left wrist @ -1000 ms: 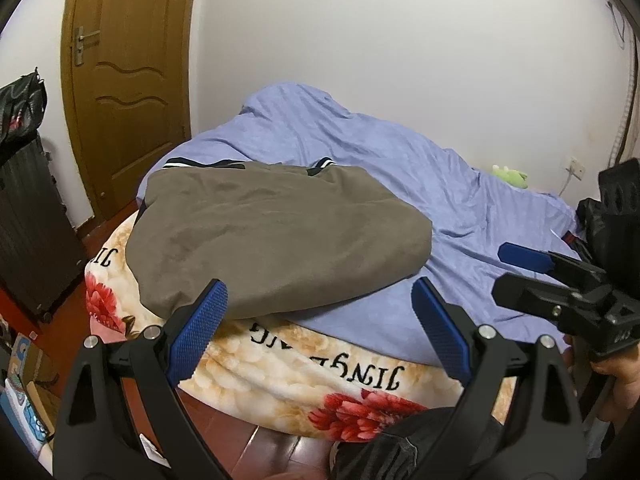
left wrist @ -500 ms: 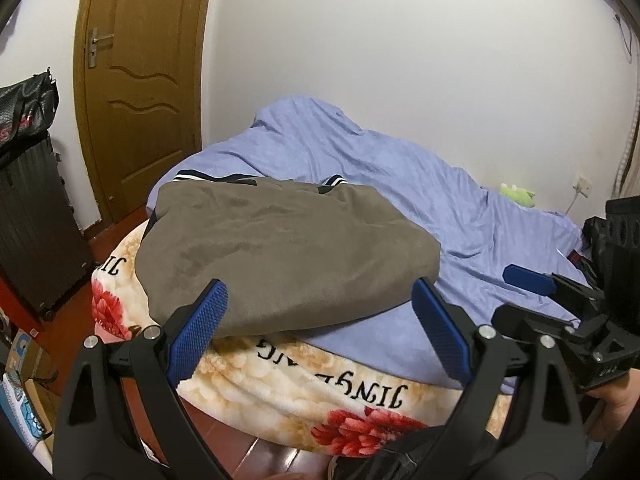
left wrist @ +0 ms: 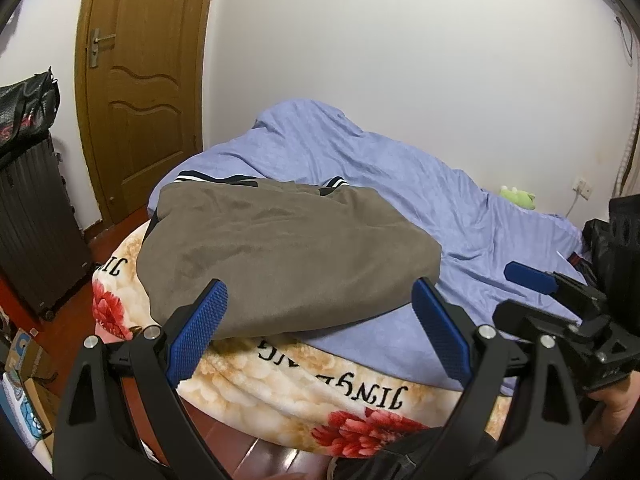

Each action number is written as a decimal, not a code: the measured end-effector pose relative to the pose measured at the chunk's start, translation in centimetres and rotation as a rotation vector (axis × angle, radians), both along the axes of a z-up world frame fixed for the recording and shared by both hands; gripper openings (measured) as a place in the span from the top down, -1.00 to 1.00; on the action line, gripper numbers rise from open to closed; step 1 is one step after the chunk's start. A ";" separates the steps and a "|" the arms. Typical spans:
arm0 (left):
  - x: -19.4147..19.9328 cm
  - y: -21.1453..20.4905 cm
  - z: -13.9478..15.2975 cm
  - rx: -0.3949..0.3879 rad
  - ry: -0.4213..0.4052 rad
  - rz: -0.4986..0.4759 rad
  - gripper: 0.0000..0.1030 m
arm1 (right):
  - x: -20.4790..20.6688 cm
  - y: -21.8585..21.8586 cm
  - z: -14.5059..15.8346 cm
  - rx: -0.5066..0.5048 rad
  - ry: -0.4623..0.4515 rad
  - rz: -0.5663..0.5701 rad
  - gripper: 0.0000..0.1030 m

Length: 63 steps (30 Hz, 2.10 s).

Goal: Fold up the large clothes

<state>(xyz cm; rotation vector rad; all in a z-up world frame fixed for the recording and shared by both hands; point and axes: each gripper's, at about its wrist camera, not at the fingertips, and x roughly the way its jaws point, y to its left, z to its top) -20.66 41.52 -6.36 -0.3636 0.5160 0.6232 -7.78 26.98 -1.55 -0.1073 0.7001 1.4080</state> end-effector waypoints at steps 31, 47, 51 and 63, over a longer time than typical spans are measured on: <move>-0.9 -0.4 -0.1 0.003 -0.012 0.017 -0.77 | -0.1 -1.2 -0.4 -0.007 -0.004 0.027 -0.92; -0.5 -0.1 -0.8 -0.045 -0.029 -0.007 -0.77 | -0.1 -1.3 -0.8 -0.003 0.010 0.035 -0.92; -0.2 0.2 -0.8 -0.057 -0.040 -0.035 -0.87 | 0.0 -1.2 -1.0 -0.011 0.014 0.036 -0.92; 0.9 0.7 -1.7 -0.048 -0.022 -0.017 -0.87 | 0.6 -1.1 -3.2 -0.031 0.037 0.013 -0.92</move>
